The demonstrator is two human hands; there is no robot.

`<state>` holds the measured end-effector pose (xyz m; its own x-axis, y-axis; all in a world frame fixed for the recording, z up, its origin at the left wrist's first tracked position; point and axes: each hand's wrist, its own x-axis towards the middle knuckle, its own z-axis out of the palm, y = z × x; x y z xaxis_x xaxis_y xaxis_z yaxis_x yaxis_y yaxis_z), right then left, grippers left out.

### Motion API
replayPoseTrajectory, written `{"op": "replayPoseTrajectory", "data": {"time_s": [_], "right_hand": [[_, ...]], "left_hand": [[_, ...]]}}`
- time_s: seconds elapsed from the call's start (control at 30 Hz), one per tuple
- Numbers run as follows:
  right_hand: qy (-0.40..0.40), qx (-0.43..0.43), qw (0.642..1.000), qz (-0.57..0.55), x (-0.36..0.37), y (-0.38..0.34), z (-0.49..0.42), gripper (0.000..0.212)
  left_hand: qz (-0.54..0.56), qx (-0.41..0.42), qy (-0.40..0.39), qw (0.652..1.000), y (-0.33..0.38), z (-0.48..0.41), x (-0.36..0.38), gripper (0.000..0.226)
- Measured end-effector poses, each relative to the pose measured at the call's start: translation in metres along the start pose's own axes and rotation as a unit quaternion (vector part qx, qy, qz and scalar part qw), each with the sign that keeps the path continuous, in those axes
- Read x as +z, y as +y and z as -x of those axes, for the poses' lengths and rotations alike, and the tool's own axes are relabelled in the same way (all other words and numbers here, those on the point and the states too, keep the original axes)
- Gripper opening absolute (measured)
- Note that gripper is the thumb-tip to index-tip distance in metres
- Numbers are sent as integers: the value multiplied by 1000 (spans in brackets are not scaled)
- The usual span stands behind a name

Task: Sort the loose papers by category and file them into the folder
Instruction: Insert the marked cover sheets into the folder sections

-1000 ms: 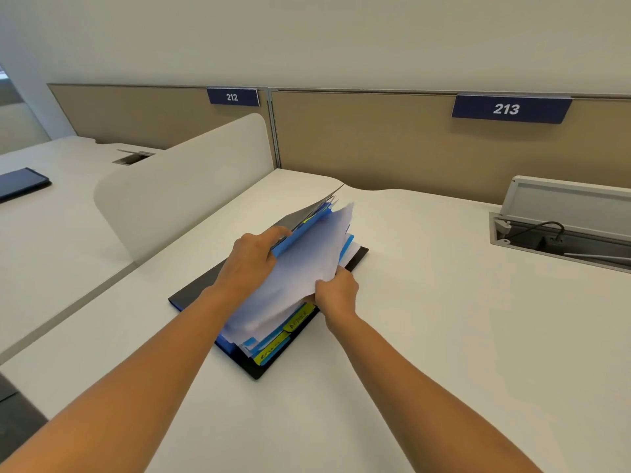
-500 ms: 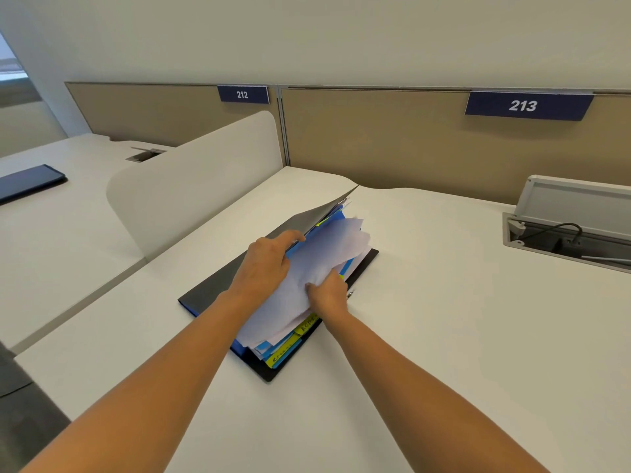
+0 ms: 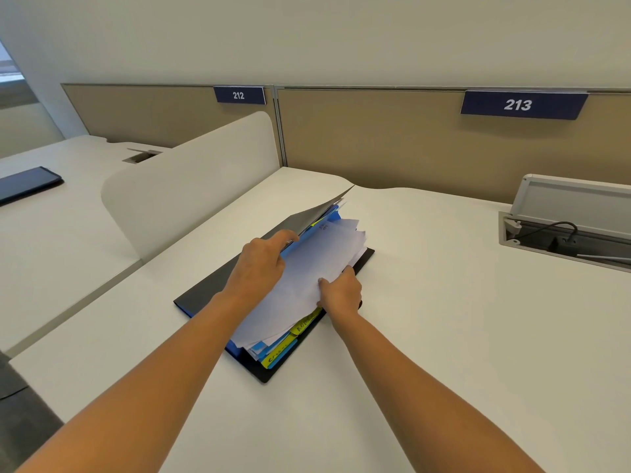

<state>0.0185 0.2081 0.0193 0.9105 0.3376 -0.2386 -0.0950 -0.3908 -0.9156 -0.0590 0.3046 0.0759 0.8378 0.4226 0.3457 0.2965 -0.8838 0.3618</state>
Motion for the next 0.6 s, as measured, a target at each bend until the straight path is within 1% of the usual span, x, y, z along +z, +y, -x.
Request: {"op": "replayPoseTrajectory", "data": {"time_s": [0.07,0.13,0.17,0.23,0.3,0.37,0.5,0.6], "right_hand": [[-23,0,999,-32,3,-1,3,44],[-22,-13,999,-34,4,-1,4,44],[-15,-26,999,-24,3,0,3,42],[-14,-37,999,-8,1,-1,-1,35],[-30,-39,999,-1,-4,-3,-2,29],[-41,-36,998,-8,-8,-6,-2,26],[-49,-37,998,-22,-9,-7,-2,28],[-63,-38,997,-34,-8,-9,-1,29]], "left_hand": [[-5,7,-1,1000,-2,0,-1,37],[-27,34,-7,999,-2,1,0,34],[-52,49,-17,997,-2,0,1,33],[-144,55,-64,986,-3,-2,4,34],[-240,51,-104,964,-1,-4,7,37],[-293,60,-115,947,-1,-4,8,42],[-351,87,-129,923,-6,-1,9,51],[-372,122,-145,909,-7,-1,3,67]]}}
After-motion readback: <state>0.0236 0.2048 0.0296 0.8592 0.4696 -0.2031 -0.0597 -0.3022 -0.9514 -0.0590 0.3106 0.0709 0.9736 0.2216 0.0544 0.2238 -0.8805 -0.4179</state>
